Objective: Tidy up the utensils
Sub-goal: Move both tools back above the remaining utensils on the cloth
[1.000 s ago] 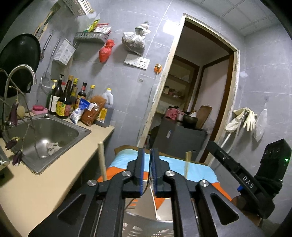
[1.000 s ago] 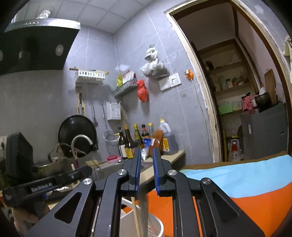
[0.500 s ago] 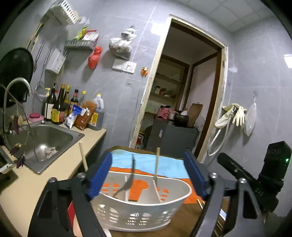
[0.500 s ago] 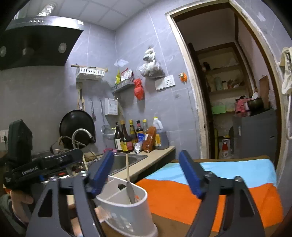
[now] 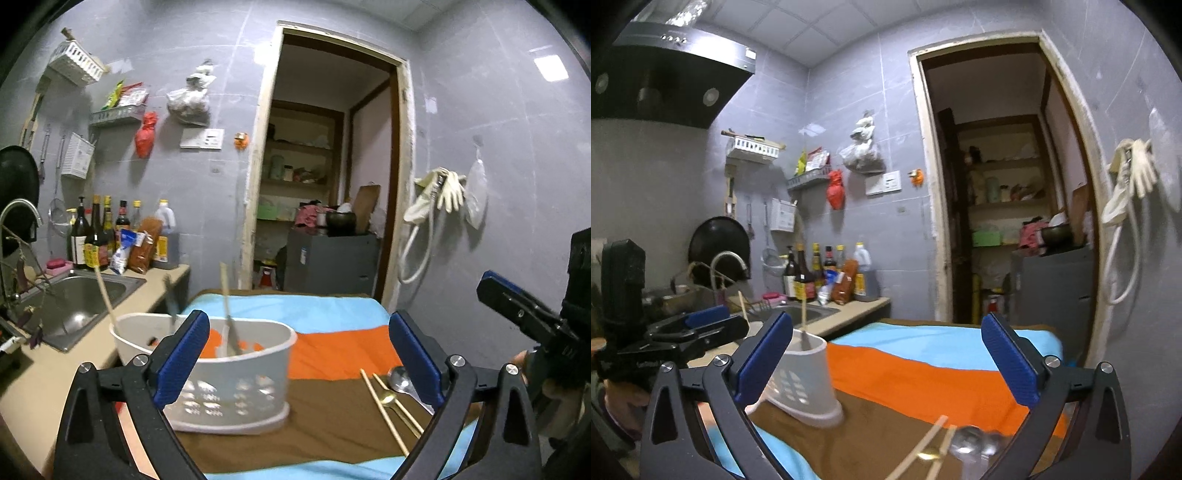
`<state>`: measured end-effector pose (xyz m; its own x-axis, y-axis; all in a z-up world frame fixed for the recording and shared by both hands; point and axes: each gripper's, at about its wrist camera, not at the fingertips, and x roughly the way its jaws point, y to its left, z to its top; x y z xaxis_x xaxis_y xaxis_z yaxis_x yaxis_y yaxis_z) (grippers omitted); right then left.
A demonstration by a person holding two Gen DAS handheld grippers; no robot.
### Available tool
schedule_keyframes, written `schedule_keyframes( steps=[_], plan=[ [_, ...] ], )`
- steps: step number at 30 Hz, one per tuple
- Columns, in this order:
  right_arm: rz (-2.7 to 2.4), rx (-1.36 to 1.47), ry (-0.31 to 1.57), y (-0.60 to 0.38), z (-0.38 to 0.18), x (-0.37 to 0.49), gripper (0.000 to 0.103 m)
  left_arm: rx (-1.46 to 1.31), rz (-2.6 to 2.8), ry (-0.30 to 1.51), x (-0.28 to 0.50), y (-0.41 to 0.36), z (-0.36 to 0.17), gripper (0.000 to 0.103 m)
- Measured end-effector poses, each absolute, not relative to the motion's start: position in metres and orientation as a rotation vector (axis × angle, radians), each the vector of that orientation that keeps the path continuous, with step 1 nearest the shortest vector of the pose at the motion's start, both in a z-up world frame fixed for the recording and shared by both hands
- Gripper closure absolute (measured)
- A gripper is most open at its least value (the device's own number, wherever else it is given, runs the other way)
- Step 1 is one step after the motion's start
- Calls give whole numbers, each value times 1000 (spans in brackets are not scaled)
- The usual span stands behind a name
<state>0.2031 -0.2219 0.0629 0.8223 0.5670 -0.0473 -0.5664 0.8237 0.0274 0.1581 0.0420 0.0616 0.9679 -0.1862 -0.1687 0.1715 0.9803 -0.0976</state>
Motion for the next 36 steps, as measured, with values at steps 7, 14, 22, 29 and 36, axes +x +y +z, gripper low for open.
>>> schedule_keyframes(
  steps=[7, 14, 22, 29, 36],
  plan=[
    [505, -53, 51, -256, 49, 187, 0, -54, -233, 250, 168, 10, 43, 8],
    [440, -71, 110, -282, 29, 192, 0, -35, -291, 382, 191, -16, 23, 8],
    [392, -69, 224, -298, 3, 210, 0, 7, -304, 526, 219, -39, 0, 8],
    [372, -56, 352, -306, -16, 231, 0, -16, -341, 672, 245, -46, -17, 9],
    [360, -55, 477, -311, -30, 249, 1, -22, -375, 789, 265, -54, -29, 27]
  ],
)
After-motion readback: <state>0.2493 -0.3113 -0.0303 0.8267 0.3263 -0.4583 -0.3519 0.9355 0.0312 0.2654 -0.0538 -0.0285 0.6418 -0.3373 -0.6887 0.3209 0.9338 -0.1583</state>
